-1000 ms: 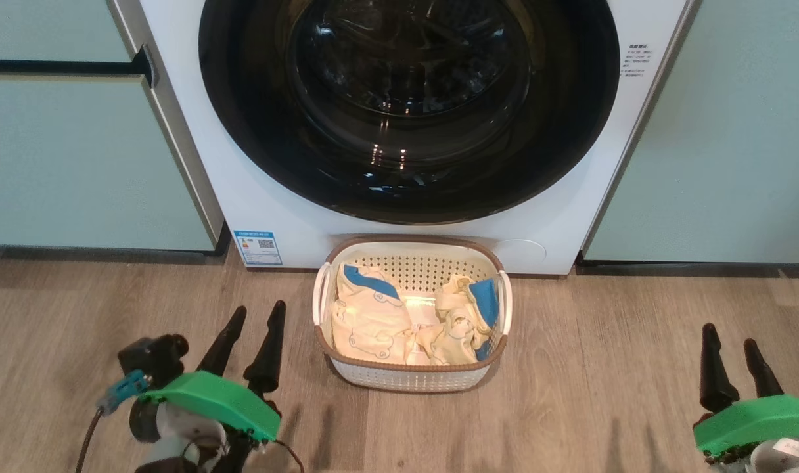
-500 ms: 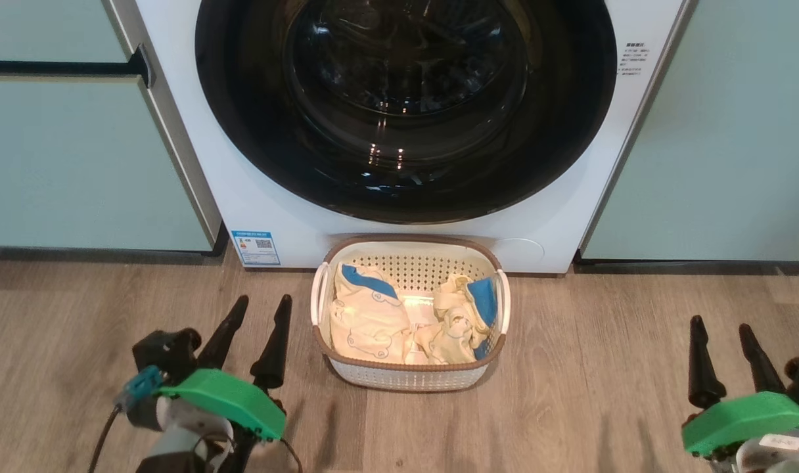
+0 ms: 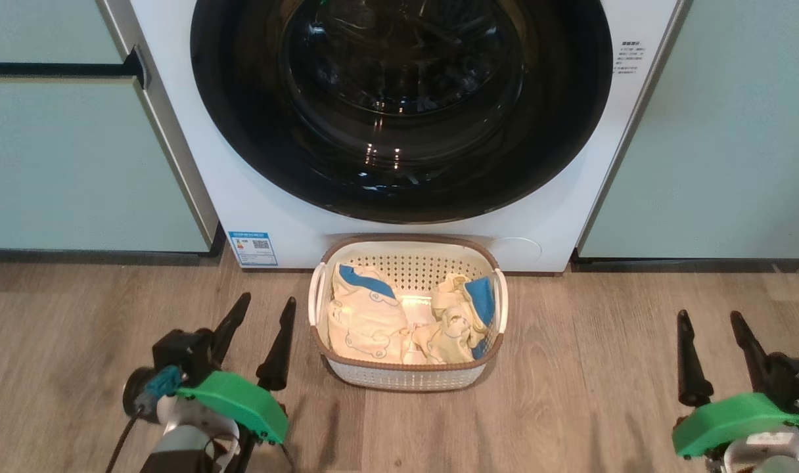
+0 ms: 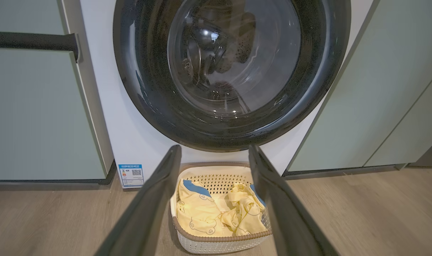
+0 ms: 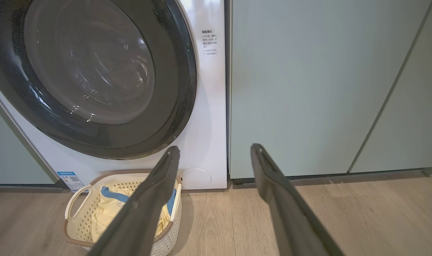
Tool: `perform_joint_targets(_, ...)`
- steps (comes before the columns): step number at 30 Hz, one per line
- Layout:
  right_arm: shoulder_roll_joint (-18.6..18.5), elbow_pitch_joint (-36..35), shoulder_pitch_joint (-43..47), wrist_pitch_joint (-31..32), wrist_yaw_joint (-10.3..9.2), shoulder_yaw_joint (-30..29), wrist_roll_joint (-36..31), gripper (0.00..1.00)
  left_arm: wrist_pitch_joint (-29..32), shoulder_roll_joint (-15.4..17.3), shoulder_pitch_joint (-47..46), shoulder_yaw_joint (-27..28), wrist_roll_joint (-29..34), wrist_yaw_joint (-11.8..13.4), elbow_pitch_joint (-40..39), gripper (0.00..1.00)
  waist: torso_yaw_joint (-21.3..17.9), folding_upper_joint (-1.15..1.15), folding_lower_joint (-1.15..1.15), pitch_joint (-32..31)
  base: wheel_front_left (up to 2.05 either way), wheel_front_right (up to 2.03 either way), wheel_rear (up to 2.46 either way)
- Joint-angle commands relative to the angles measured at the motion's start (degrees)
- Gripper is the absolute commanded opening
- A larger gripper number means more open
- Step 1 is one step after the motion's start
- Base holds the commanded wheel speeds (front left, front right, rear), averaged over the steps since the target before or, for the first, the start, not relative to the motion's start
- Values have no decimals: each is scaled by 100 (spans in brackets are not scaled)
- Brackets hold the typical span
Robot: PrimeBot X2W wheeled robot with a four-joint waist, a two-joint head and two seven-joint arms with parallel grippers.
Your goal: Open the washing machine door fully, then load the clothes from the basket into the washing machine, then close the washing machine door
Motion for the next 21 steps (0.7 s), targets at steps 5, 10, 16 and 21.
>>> perform_joint_targets(5,-24,-207,-270,-166,25,185,-450,100,-145,88,-409,124,436,-6,-95,100,1,0,0,1,0,0,0)
perform_joint_targets(10,-23,-219,-283,-213,25,184,-643,100,-192,86,-439,122,606,-8,-50,100,-1,0,0,2,0,0,0)
perform_joint_targets(16,-12,-221,-282,-213,25,134,-605,100,-192,81,-437,132,568,-8,1,100,-10,0,0,3,0,0,0)
perform_joint_targets(21,-1,-239,-276,-213,25,67,-555,100,-192,66,-439,178,550,-8,38,100,-11,0,0,4,0,0,0)
